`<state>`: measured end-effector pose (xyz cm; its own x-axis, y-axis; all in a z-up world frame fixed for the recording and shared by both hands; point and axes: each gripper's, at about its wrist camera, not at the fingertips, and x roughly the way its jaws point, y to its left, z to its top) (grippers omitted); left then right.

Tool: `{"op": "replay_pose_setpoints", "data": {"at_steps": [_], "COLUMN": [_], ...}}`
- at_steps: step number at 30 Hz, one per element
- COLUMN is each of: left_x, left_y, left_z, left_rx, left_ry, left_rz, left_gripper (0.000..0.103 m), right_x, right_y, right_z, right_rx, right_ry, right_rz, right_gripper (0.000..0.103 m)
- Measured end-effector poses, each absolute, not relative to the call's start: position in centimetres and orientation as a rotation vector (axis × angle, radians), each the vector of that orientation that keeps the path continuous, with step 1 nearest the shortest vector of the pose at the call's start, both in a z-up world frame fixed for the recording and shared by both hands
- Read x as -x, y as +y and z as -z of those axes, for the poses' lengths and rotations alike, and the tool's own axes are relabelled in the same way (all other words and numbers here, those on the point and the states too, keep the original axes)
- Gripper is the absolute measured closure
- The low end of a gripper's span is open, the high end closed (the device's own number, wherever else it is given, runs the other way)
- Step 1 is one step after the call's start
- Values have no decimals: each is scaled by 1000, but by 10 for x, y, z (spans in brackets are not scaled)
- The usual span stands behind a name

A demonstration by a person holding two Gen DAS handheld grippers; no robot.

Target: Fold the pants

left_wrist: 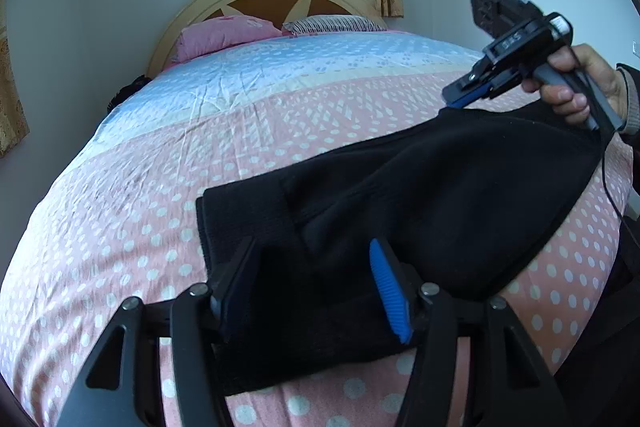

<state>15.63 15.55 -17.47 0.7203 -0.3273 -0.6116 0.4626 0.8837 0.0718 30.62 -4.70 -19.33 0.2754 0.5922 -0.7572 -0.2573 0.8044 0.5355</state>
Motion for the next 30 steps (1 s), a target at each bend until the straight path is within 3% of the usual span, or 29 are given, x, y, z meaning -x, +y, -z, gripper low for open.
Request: {"op": "replay_pose_setpoints", "data": {"at_steps": [2,8,11,15,30], "left_x": [-156,-153,-150,-142,-125], "left_y": [156,157,156,146,-7], "left_z": [175,176,172,151,133], "left_rx": [-221,-224,-220,-171,-244], "left_ry": [627,620,618,563,575], "left_rz": [442,438,409,443,790], "left_gripper": [42,41,41,41,40], "right_x": [-304,-310,-300,-262,-28], "right_y": [-41,-45,-53,-98,-448], "right_z": [198,206,198,169,106], "right_rx": [-345,-303,-331,-351,-678], "right_ry": [1174,1134,1107,1048,745], "right_rz": [-581,-499,-543,-553,140], "right_gripper": [95,97,92,72,69]}}
